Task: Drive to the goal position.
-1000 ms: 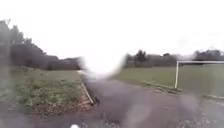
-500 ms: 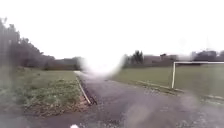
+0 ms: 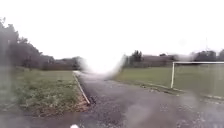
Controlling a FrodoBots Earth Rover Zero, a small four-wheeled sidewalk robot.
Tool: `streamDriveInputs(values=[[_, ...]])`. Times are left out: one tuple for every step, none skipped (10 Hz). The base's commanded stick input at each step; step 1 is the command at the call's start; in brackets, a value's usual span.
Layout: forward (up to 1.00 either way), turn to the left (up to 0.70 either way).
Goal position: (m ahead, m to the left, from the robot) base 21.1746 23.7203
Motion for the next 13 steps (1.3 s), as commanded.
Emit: streamDriveInputs(values=[[0.70,0.00],[0.70,0.00],[0.70,0.00],[0.70,0.00],[0.70,0.00],[0.70,0.00],[0.70,0.00],[0.70,0.00],[0.70,-0.02],[0.70,-0.09],[0.70,-0.35],[0.70,-0.35],[0.70,-0.35]])
